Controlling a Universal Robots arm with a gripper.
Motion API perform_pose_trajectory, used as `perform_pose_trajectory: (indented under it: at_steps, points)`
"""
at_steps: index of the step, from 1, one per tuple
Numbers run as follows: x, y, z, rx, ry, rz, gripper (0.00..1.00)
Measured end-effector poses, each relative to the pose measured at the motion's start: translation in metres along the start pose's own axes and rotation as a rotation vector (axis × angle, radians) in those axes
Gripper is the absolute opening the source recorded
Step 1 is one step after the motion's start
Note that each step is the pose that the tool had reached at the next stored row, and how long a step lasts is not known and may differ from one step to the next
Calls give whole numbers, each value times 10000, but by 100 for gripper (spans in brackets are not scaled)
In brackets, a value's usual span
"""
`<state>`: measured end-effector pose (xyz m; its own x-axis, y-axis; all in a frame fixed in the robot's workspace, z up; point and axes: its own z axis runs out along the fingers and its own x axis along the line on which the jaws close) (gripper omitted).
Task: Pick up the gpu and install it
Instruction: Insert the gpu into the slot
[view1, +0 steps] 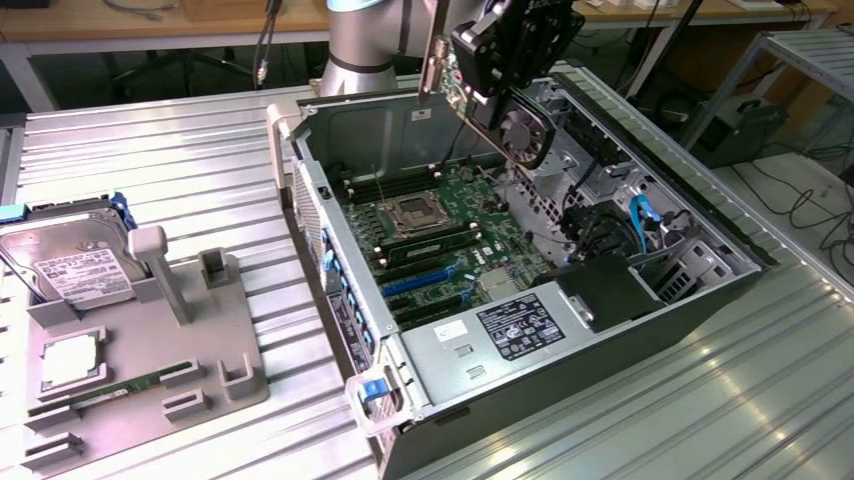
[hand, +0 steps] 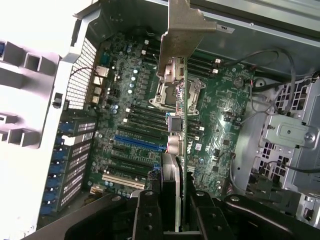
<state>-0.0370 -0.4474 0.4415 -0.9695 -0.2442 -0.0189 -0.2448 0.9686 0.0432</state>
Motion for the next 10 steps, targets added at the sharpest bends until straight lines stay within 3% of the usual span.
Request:
perform_pose_trajectory:
  at_steps: [10]
  points:
    - [0, 0, 0, -6, 14, -322, 27]
